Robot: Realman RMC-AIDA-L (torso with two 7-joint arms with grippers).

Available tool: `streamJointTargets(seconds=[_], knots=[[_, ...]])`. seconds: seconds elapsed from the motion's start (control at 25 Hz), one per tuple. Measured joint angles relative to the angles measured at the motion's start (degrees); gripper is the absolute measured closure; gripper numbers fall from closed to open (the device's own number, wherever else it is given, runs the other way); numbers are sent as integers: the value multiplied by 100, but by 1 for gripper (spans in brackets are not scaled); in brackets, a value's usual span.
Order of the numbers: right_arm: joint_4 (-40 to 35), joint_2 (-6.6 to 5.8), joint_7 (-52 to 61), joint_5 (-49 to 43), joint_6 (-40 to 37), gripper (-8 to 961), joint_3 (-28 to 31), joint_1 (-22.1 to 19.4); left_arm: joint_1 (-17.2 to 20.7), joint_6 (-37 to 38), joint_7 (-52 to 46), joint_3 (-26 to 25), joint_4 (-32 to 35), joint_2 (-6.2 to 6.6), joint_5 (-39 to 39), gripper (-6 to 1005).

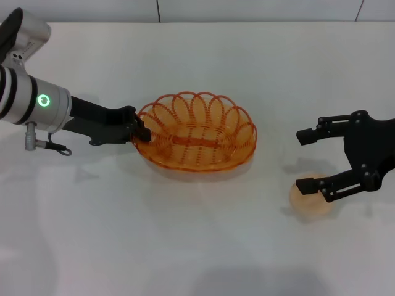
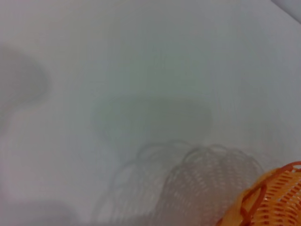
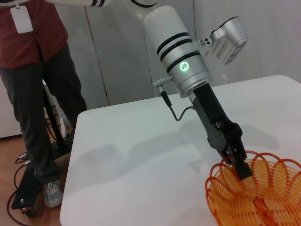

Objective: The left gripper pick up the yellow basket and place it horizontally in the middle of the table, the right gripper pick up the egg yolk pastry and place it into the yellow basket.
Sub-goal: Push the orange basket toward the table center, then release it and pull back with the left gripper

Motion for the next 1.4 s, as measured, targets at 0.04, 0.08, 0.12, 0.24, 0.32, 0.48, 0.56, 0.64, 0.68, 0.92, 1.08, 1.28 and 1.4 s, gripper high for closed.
streamJointTargets(seconds=[0.04,0.08,0.12,0.24,0.32,0.48,0.56,0.64,0.68,0.92,1.08,1.28,1.4], knots=[[0,0,-1,0,0,84,-2,-2,0,-6,0,2,0,1,1,854],[-2,0,-1,0,1,84,-5,-2,0,-9,0,2,0,1,2,853],[-3,0,-1,0,2,84,-5,-2,0,-10,0,2,0,1,3,852],[-8,0,-1,0,3,85,-5,-2,0,-10,1,2,0,2,4,849],[-8,0,-1,0,4,85,-5,-2,0,-7,1,1,0,1,6,847],[-6,0,-1,0,3,85,-11,2,11,0,1,1,0,-11,8,843],[-5,0,-1,1,3,85,-16,3,19,-4,1,-3,1,-12,8,841],[-5,0,-1,1,2,85,-20,4,28,-7,-2,-5,0,-13,8,839],[-4,0,-1,2,0,85,-22,4,30,-9,-5,-5,0,-14,7,838],[4,0,-1,4,-3,85,-22,7,27,-22,-8,-3,-78,-25,5,832],[16,0,-1,4,-9,85,-22,7,12,-33,-4,-21,-161,-23,2,828],[16,0,-1,4,-18,84,-22,2,7,-40,-1,-26,-165,-20,0,823],[16,0,-1,4,-23,84,-22,1,23,-57,0,-26,-167,-18,0,820]])
